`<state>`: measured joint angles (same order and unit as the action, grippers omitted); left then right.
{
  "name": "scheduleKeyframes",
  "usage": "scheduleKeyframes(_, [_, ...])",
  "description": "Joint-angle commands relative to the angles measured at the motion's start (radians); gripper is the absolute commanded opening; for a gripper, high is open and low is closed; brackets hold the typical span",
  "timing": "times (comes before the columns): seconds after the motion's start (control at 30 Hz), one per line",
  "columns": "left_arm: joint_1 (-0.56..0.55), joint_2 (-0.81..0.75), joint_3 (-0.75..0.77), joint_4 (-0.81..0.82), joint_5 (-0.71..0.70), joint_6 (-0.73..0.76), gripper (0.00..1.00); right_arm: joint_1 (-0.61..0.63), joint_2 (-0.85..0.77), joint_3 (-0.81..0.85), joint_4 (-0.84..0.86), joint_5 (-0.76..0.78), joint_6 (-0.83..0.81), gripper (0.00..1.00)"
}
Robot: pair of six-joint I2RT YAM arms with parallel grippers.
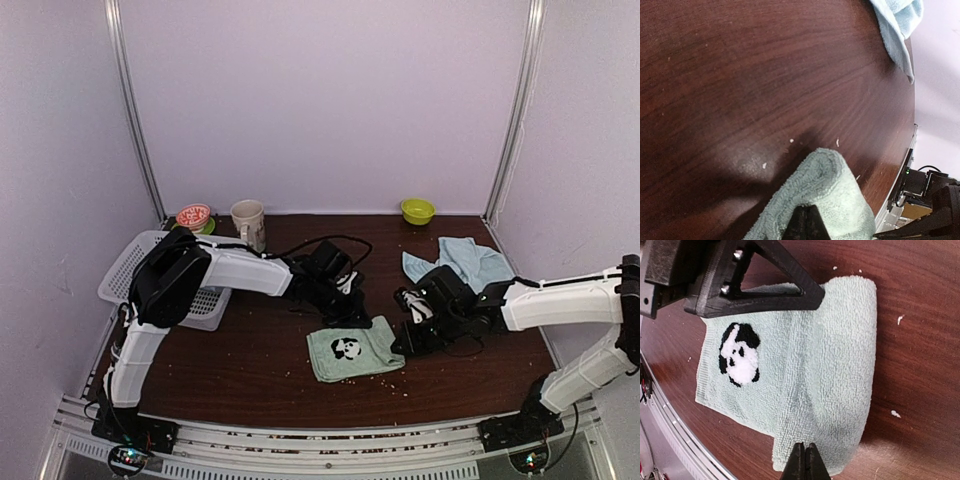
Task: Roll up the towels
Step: Roll the towel at the center of the board.
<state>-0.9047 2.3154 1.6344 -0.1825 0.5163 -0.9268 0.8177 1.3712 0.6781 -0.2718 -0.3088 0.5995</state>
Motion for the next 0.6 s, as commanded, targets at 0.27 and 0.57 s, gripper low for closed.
scheduleKeyframes(0.27, [0.02, 0.034, -0.024, -0.021, -0.035, 0.0, 0.0, 0.093, 0.196, 0.036, -0.022, 0.011, 0.02, 0.0])
scheduleKeyframes(0.57, [0.021, 0.014, -0.05, -0.018, -0.052, 0.015, 0.0, 0.089, 0.089, 0.08, -0.107, 0.052, 0.017, 0.26])
